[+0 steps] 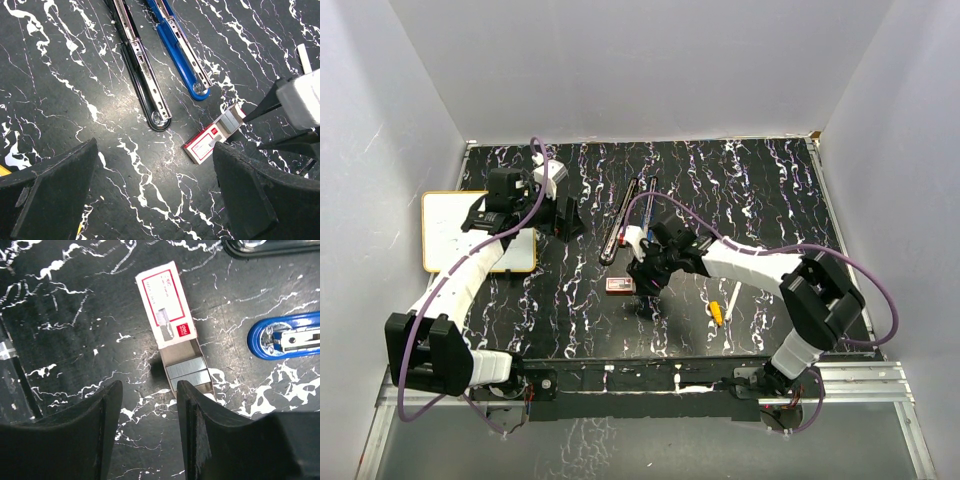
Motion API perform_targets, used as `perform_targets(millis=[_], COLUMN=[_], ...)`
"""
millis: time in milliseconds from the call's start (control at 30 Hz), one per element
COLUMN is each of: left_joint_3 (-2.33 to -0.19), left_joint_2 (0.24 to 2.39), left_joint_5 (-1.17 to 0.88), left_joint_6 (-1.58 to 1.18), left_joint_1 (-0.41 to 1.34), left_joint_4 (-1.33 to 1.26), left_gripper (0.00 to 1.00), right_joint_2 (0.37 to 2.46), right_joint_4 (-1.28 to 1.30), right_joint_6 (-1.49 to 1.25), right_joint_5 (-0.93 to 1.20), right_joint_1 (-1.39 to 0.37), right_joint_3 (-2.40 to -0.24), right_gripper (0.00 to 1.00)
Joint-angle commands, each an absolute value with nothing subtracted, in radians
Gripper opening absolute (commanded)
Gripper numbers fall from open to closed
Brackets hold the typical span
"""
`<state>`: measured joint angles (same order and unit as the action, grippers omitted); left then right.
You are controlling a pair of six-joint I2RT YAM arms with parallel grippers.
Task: Load the staples into the stapler
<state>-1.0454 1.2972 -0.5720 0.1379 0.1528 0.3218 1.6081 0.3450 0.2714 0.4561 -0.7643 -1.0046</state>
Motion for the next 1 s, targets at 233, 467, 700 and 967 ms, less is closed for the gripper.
perform_targets(millis=[233,467,700,967], left_joint_3=[-1.013,-1.003,-0.997,-0.989], left_joint_2=[1.264,1.26,1.261,1.259], left_joint_5=[-0.587,-0.596,-0.599,-0.603], left_joint_6=[0.152,0.153,0.16,0.166], left_joint_1=[0.156,0.158,0.159,0.161], left_joint_4=[0.309,0.301,0.295,0.291], left_gripper=[0.97,0.97,0.97,0.97], right_joint_2=[1.661,1.685,1.713,1.737], right_joint_4=[0.368,0.367,0.378,0.389], right_joint_6=[0.188,0.175,0.169,0.169], right_joint_5=[0.398,0.413,0.42,0.399], right_joint_1=[-0.749,-0.723,-0.724,-0.721], right_joint_3=[-1.076,-1.091,-1.118,-1.127], right_gripper=[0.46,0.43,0.39,0.36])
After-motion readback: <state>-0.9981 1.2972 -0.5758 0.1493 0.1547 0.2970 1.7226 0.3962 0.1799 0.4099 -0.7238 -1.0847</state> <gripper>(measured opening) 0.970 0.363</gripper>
